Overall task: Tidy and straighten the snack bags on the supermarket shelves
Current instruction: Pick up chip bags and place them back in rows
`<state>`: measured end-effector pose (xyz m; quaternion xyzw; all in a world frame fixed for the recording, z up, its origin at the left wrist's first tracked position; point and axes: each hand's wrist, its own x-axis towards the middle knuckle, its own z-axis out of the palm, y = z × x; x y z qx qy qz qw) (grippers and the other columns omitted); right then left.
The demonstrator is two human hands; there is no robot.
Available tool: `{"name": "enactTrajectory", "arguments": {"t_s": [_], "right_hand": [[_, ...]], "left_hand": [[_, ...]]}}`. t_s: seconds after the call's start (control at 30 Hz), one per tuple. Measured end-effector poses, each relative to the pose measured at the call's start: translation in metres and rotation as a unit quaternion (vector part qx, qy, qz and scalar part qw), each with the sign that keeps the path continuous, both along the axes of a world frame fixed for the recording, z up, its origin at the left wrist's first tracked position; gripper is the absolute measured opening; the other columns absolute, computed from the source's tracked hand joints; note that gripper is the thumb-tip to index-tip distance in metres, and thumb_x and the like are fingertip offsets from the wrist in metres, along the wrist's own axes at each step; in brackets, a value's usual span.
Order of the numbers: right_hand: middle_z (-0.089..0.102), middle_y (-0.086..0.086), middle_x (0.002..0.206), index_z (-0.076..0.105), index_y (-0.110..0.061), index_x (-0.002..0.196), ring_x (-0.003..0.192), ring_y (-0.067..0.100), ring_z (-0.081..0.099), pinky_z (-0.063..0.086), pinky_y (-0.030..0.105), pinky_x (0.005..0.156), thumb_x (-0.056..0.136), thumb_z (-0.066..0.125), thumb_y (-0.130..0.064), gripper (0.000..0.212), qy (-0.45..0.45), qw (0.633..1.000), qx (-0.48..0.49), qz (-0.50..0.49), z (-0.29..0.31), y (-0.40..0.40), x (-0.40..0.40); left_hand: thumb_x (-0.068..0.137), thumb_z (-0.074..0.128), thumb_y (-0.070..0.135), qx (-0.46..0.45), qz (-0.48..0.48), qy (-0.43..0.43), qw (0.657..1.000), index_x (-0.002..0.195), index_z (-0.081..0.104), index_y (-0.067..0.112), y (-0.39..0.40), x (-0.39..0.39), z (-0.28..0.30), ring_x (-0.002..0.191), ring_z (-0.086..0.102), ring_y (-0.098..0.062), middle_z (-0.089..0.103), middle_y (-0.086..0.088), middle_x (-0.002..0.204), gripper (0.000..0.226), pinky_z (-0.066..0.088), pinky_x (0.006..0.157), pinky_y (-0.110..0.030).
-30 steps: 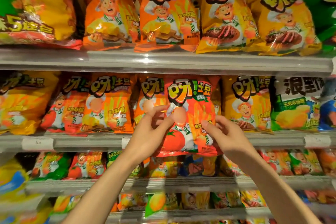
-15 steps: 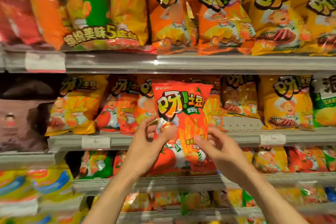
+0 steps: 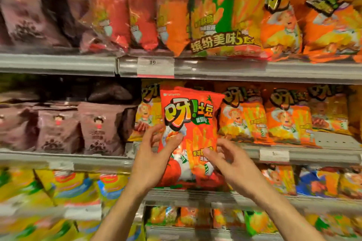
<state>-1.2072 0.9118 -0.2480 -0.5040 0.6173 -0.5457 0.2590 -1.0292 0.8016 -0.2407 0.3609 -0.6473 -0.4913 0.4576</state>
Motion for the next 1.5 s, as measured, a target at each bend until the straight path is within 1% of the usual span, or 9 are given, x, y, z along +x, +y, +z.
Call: {"name": "enactTrajectory", "arguments": {"t_s": [0.17, 0.37, 0.53, 0.67, 0.8, 1.0, 1.23, 1.37, 1.5], "right_hand": [[0.068, 0.003, 0.094, 0.065, -0.023, 0.119, 0.081, 0.016, 0.063, 0.051, 0.026, 0.078, 0.095, 0.067, -0.033, 0.026, 0.011, 1.0, 0.002, -0.011, 0.019, -0.026, 0.006], [0.076, 0.011, 0.091, 0.066, -0.02, 0.115, 0.084, 0.03, 0.072, 0.057, 0.046, 0.079, 0.097, 0.066, -0.035, 0.023, 0.085, 0.99, 0.016, -0.111, 0.035, -0.061, -0.015], [0.072, 0.004, 0.099, 0.065, -0.015, 0.122, 0.094, 0.026, 0.069, 0.053, 0.037, 0.08, 0.098, 0.06, -0.042, 0.037, 0.222, 0.963, 0.064, -0.139, 0.051, -0.104, -0.006], [0.061, 0.001, 0.072, 0.058, -0.019, 0.08, 0.08, 0.031, 0.064, 0.038, 0.032, 0.056, 0.094, 0.047, -0.069, 0.053, 0.293, 0.939, 0.126, -0.131, 0.054, -0.144, 0.013], [0.051, -0.001, 0.059, 0.048, -0.018, 0.062, 0.063, 0.026, 0.055, 0.036, 0.032, 0.056, 0.083, 0.044, -0.085, 0.071, 0.26, 0.941, 0.16, -0.145, 0.051, -0.163, 0.029], [0.042, -0.002, 0.053, 0.041, -0.017, 0.06, 0.048, 0.018, 0.041, 0.029, 0.031, 0.05, 0.088, 0.068, -0.06, 0.057, 0.16, 0.972, 0.09, -0.15, 0.044, -0.163, 0.044], [0.069, 0.012, 0.089, 0.056, -0.013, 0.1, 0.079, 0.022, 0.065, 0.054, 0.044, 0.077, 0.091, 0.074, -0.045, 0.037, 0.024, 0.989, 0.01, -0.148, 0.058, -0.144, 0.054], [0.066, -0.003, 0.107, 0.054, -0.012, 0.129, 0.092, 0.01, 0.061, 0.044, 0.028, 0.07, 0.088, 0.074, -0.05, 0.059, -0.011, 0.987, 0.006, -0.161, 0.067, -0.122, 0.028], [0.061, -0.011, 0.099, 0.06, -0.014, 0.124, 0.085, 0.0, 0.054, 0.041, 0.023, 0.065, 0.091, 0.069, -0.053, 0.052, -0.006, 0.986, 0.01, -0.165, 0.07, -0.088, -0.007]], "left_hand": [[0.068, 0.086, 0.06, -0.006, 0.039, 0.025, 0.999, 0.125, 0.061, 0.029, -0.027, 0.04, 0.002, 0.114, 0.067, -0.01, 0.072, 0.006, 0.121, 0.07, 0.051, 0.104, -0.042], [0.069, 0.085, 0.062, -0.025, 0.065, 0.019, 0.997, 0.127, 0.061, 0.027, -0.051, 0.078, 0.008, 0.111, 0.067, -0.006, 0.072, 0.009, 0.118, 0.071, 0.051, 0.097, -0.03], [0.066, 0.082, 0.069, -0.044, 0.111, 0.006, 0.993, 0.127, 0.062, 0.029, -0.073, 0.1, 0.009, 0.114, 0.065, -0.007, 0.07, 0.01, 0.122, 0.075, 0.051, 0.102, -0.039], [0.065, 0.077, 0.069, -0.049, 0.123, -0.004, 0.991, 0.126, 0.062, 0.032, -0.086, 0.111, 0.008, 0.112, 0.065, -0.007, 0.07, 0.01, 0.121, 0.073, 0.052, 0.098, -0.038], [0.063, 0.076, 0.072, -0.05, 0.128, -0.007, 0.991, 0.127, 0.062, 0.031, -0.093, 0.118, 0.007, 0.112, 0.066, -0.006, 0.071, 0.011, 0.12, 0.077, 0.052, 0.1, -0.039], [0.058, 0.072, 0.075, -0.048, 0.133, -0.003, 0.99, 0.126, 0.06, 0.032, -0.092, 0.122, 0.005, 0.114, 0.064, -0.003, 0.069, 0.013, 0.12, 0.081, 0.05, 0.103, -0.038], [0.07, 0.08, 0.067, -0.047, 0.124, 0.003, 0.991, 0.127, 0.06, 0.031, -0.085, 0.13, 0.009, 0.113, 0.065, -0.007, 0.07, 0.011, 0.119, 0.07, 0.051, 0.104, -0.044], [0.074, 0.076, 0.062, -0.051, 0.113, 0.006, 0.992, 0.127, 0.06, 0.032, -0.083, 0.131, 0.01, 0.111, 0.067, -0.008, 0.071, 0.012, 0.118, 0.063, 0.052, 0.103, -0.045], [0.066, 0.072, 0.08, -0.053, 0.106, -0.012, 0.993, 0.128, 0.058, 0.039, -0.087, 0.125, 0.006, 0.113, 0.067, -0.008, 0.07, 0.012, 0.122, 0.075, 0.053, 0.102, -0.046]]}}
